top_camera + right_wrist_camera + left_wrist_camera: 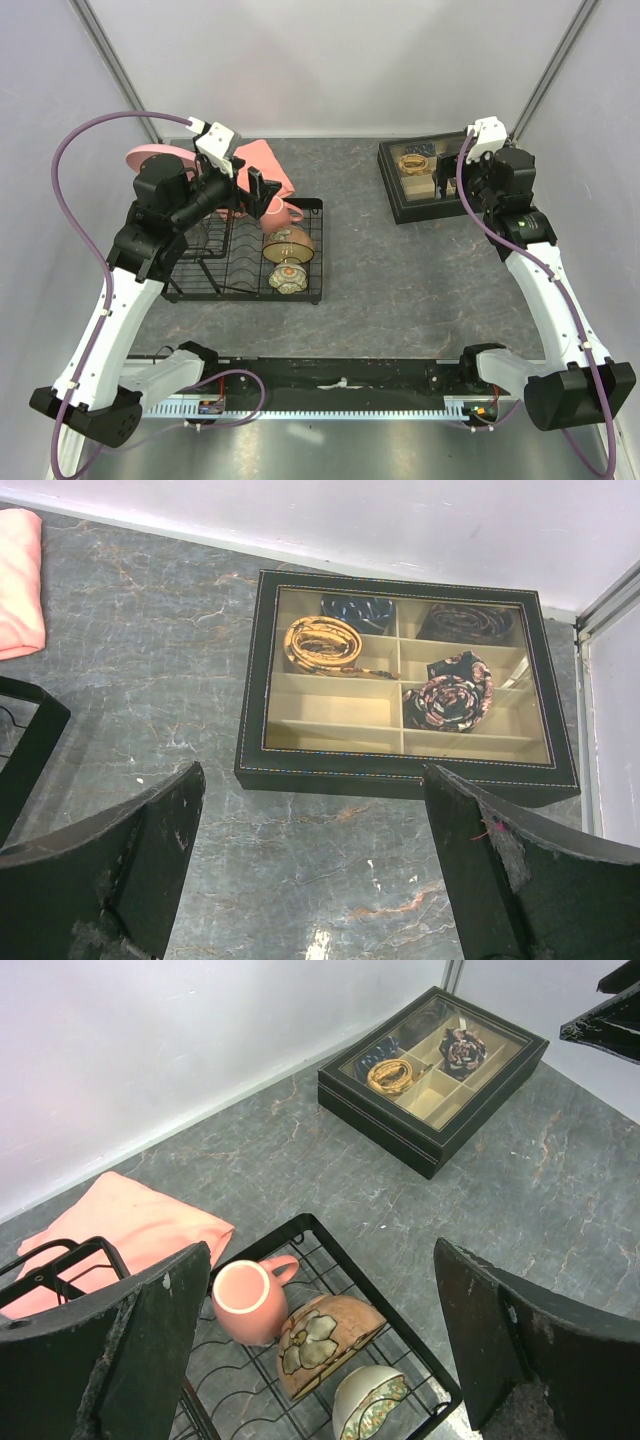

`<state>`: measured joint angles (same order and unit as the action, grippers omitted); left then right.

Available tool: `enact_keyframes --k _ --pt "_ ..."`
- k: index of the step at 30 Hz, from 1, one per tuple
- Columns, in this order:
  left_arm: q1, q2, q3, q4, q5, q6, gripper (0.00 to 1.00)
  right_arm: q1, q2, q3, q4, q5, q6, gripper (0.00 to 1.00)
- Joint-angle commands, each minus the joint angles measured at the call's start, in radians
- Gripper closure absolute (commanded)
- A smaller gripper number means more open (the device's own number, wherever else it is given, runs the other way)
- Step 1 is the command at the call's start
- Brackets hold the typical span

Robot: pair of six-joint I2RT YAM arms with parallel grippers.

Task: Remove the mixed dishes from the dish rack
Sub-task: Pick up the plate from the dish rack.

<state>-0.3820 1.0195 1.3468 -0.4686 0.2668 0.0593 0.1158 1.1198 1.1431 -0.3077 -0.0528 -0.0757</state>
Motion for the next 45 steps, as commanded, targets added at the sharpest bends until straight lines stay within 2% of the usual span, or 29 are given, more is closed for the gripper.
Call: enact_keyframes --k 1,9,16,22,25,29,37,40,45 --pt "-0.005 -0.004 -0.003 0.039 0.008 0.02 0.01 -0.002 -0.017 0.0 0.032 -0.012 -0.004 0.02" --pt "-0.005 0.004 0.017 0.022 -0.023 0.016 0.0 -0.002 -0.012 0.001 0.033 -0.021 -0.004 0.02" --pt "-0.003 0.031 0.155 -0.114 -0.054 0.097 0.0 -0.001 0.006 0.003 0.027 -0.047 -0.003 0.02" --pt "-0.003 0.048 0.329 -0.274 -0.138 0.299 0.03 -0.002 0.043 0.015 0.007 -0.065 -0.007 0.02" --pt "-0.003 0.037 0.38 -0.332 -0.167 0.448 0.03 -0.002 0.066 0.023 -0.008 -0.073 -0.009 0.02" --pt "-0.003 -0.007 0.377 -0.381 -0.21 0.714 0.02 -0.002 0.084 0.033 -0.019 -0.09 -0.016 0.02" --pt "-0.001 -0.018 0.373 -0.499 -0.297 1.095 0.02 -0.002 0.094 0.037 -0.03 -0.12 -0.019 0.02" --pt "-0.001 -0.015 0.367 -0.522 -0.298 1.216 0.02 -0.002 0.089 0.037 -0.028 -0.128 -0.019 0.02" --pt "0.021 0.022 0.374 -0.573 -0.296 1.32 0.02 -0.002 0.084 0.035 -0.03 -0.145 -0.021 0.02"
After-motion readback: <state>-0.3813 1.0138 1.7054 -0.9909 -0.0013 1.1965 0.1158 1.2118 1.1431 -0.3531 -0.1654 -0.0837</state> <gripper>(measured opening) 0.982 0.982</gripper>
